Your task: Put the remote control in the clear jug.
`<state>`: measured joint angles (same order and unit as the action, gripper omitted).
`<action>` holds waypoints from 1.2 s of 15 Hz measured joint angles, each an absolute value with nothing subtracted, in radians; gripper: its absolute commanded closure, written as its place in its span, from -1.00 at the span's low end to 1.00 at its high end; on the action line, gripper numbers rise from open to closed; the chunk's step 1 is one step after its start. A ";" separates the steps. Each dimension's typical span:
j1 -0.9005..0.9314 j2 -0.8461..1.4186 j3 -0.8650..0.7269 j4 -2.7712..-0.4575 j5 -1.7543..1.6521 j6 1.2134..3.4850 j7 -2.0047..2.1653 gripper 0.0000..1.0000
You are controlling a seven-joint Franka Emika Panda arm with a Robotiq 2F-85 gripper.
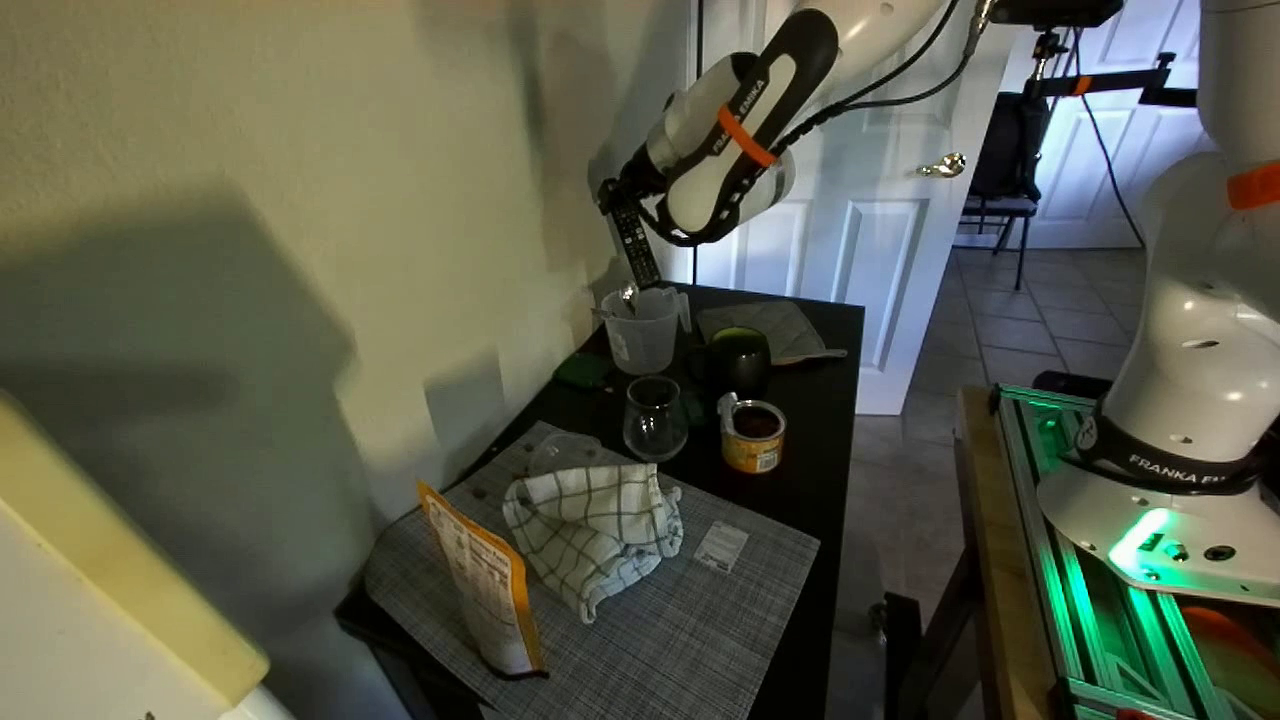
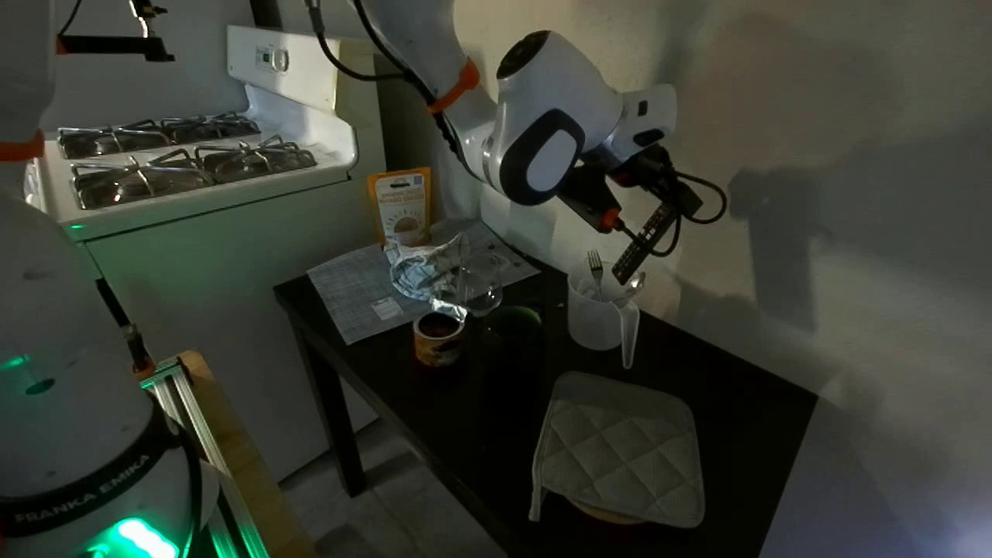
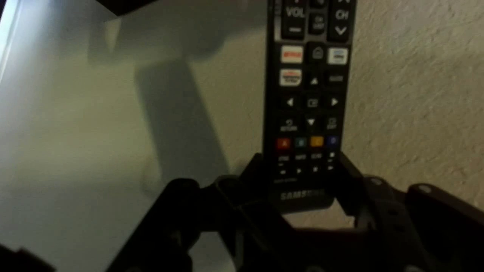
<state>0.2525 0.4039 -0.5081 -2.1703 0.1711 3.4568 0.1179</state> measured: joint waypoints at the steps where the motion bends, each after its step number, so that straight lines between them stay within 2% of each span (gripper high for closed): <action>1: 0.254 0.422 -0.502 -2.163 0.173 3.457 0.118 0.57; 9: 0.251 0.500 -0.456 -2.147 0.173 3.442 0.120 0.57; 18: 0.232 0.511 -0.418 -2.147 0.172 3.318 0.119 0.57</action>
